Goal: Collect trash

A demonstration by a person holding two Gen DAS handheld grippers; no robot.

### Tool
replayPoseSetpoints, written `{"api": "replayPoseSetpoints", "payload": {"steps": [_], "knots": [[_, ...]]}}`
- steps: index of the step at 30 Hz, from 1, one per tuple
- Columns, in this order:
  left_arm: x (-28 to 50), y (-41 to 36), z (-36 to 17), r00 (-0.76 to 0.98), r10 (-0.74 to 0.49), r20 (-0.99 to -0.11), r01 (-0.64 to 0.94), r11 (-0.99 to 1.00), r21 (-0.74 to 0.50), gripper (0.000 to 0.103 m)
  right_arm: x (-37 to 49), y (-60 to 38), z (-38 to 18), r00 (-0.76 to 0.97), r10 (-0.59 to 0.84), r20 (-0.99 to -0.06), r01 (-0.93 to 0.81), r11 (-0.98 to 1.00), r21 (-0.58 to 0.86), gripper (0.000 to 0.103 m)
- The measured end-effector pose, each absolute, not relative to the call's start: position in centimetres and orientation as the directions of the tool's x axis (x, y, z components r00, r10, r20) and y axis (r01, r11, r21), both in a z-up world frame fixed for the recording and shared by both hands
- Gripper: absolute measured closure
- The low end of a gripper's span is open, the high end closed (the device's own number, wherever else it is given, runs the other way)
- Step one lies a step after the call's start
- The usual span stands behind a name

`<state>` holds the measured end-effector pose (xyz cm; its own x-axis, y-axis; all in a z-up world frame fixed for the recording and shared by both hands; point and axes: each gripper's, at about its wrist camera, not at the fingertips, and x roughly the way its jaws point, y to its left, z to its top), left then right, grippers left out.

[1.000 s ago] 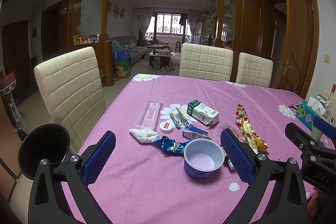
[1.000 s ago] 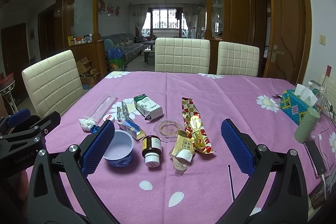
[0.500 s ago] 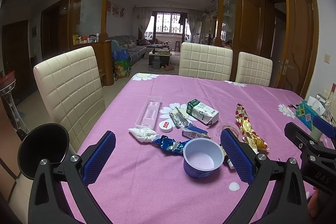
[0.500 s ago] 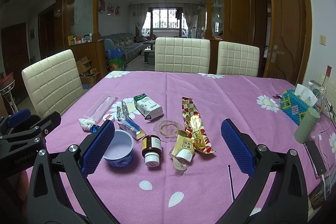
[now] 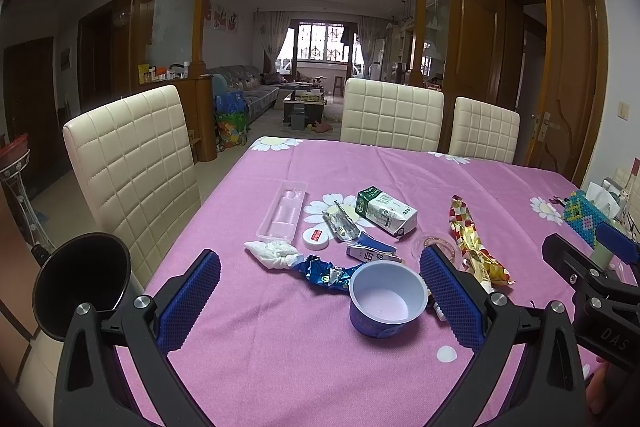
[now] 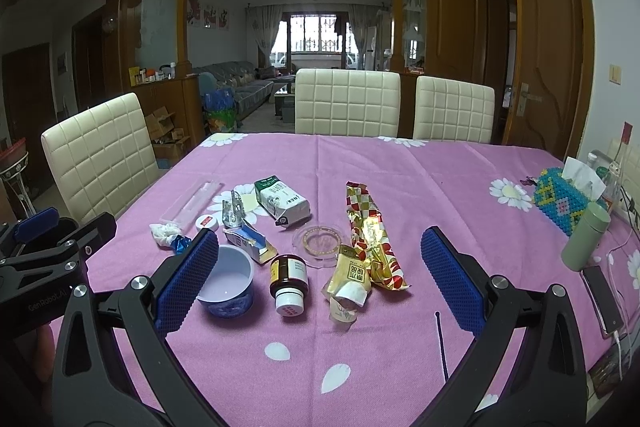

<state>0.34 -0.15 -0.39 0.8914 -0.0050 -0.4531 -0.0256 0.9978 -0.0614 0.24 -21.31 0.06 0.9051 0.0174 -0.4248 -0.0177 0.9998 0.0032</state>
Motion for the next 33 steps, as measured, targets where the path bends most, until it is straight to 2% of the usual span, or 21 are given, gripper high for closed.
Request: {"api": "replayPoseSetpoints", "payload": {"steps": [33], "knots": [[1.1, -0.2, -1.5, 0.874, -0.036, -0.484, 0.001, 0.997, -0.072, 0.005, 1.5, -21.7, -1.9, 0.881, 0.0, -0.474, 0.003, 1.0, 0.006, 0.003]]}}
